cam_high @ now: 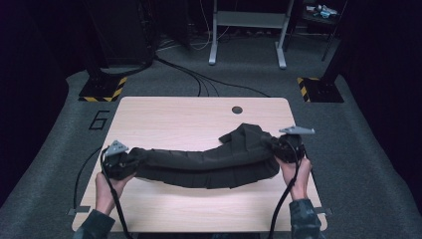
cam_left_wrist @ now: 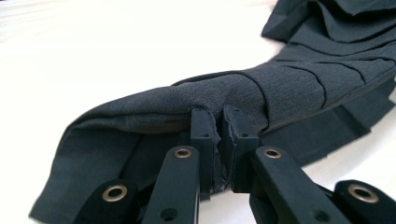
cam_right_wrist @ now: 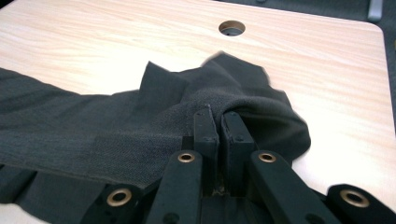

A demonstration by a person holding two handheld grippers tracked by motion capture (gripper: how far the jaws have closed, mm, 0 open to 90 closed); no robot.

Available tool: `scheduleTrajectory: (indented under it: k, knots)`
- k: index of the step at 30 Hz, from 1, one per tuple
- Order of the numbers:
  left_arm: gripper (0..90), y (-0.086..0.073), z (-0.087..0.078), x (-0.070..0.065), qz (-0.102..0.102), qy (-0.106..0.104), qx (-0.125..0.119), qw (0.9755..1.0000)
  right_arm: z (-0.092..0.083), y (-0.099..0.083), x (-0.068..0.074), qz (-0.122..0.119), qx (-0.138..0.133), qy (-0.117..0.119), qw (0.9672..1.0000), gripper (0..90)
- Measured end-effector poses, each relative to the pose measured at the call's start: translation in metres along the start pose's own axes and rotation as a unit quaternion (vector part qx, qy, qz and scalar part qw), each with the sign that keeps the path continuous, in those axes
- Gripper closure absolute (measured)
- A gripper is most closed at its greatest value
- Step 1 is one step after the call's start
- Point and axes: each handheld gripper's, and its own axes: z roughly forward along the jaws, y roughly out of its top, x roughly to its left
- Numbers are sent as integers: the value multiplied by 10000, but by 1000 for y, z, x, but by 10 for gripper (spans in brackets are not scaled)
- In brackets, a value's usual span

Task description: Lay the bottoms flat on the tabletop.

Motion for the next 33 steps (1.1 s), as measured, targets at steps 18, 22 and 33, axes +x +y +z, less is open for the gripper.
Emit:
scheduleTrajectory:
  k: [18,22,33]
  knots:
    - [273,40,88,59,-771,1084,591,9894,79,46,-30,1101,36,-843,9903,251]
    - [220,25,101,53,-761,846,854,9898,64,29,-36,1259,-184,-780,9888,199]
    - [223,-3,127,51,-644,909,1335,9848,42,-18,-46,1329,108,-389,9903,230]
